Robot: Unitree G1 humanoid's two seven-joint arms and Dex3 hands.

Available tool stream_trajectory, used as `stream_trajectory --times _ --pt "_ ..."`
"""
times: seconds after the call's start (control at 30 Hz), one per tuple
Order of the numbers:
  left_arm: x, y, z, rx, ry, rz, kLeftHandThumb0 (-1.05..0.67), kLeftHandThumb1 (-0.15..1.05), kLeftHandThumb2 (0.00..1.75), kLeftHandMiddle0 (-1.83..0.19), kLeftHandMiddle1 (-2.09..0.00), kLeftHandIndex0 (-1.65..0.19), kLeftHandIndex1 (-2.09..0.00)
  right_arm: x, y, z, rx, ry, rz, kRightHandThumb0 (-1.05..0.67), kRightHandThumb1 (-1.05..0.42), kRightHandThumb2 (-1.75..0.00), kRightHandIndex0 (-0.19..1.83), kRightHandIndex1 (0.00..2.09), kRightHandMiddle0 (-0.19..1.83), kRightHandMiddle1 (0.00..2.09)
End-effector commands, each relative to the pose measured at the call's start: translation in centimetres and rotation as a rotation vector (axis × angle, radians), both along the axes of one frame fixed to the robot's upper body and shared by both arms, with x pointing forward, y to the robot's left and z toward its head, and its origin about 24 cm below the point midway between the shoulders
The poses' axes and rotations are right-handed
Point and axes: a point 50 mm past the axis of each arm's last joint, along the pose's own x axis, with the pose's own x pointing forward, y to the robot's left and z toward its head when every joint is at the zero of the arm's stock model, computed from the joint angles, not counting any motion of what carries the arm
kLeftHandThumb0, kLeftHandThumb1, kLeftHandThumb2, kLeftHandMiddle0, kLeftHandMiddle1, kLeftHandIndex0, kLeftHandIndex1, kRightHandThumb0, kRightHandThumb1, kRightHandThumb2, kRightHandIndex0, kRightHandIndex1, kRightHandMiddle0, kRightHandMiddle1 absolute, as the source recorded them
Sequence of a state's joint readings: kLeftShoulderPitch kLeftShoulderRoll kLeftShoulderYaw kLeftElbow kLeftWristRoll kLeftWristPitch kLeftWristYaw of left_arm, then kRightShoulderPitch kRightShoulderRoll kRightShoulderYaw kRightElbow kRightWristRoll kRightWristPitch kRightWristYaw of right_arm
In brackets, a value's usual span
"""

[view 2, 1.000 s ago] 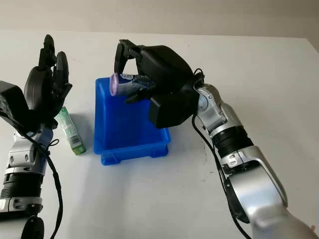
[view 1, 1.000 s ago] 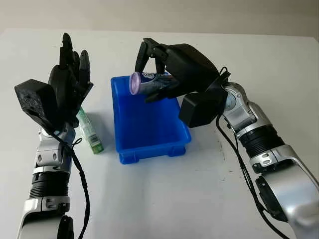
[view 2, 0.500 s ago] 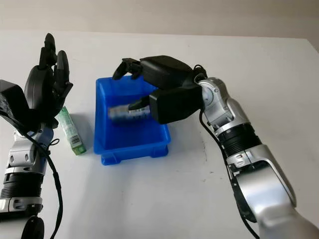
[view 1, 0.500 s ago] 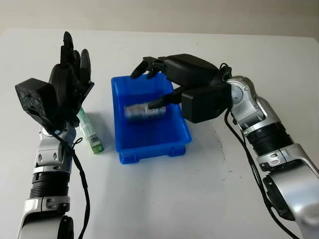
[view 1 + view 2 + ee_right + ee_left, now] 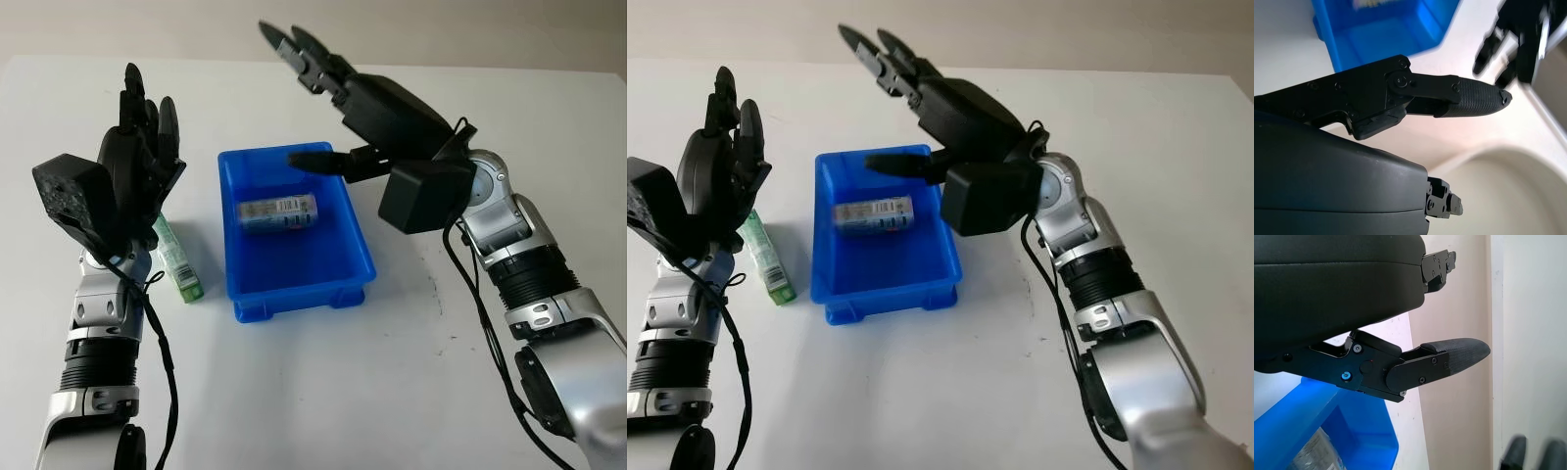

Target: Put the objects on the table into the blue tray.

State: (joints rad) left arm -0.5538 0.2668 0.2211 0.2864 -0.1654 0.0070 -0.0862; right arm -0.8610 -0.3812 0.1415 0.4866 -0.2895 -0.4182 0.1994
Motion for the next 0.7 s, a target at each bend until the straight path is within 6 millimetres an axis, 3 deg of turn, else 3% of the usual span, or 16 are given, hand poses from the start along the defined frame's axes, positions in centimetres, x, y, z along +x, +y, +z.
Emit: stream_trajectory --times 0.0,0.13,0.3,0.47,0.67 --pt "-0.3 0.0 0.1 0.002 -0.018 0.001 -0.66 1.05 0.65 0.19 0.00 0.19 0.00 0.0 -1.3 -0.7 0.094 0.048 -0.050 -0.84 -1.05 -0.61 -0.19 0.00 -0.19 0.00" --pt "-0.3 0.2 0.0 0.003 -0.015 0.000 -0.66 1.05 0.64 0.19 0.00 0.19 0.00 0.4 -3.9 -2.4 0.291 0.213 -0.198 -0.80 -1.05 -0.67 -0.19 0.00 -0.19 0.00" --pt "-0.2 0.2 -0.1 0.002 -0.015 -0.003 -0.68 1.05 0.62 0.19 -0.01 0.19 0.00 0.7 -6.6 -4.7 0.580 0.417 -0.219 -0.74 -1.05 -0.68 -0.19 0.00 -0.19 0.00" --pt "-0.1 0.2 -0.1 0.016 -0.015 -0.006 -0.68 1.05 0.63 0.19 0.00 0.19 0.00 0.3 -8.1 -6.0 0.649 0.471 -0.275 -0.72 -1.05 -0.75 -0.19 0.00 -0.19 0.00" --pt "0.0 0.2 -0.1 0.017 -0.015 -0.009 -0.69 1.05 0.63 0.19 -0.01 0.19 0.00 -0.4 -8.5 -7.3 0.711 0.495 -0.342 -0.72 -1.05 -0.75 -0.19 0.00 -0.19 0.00"
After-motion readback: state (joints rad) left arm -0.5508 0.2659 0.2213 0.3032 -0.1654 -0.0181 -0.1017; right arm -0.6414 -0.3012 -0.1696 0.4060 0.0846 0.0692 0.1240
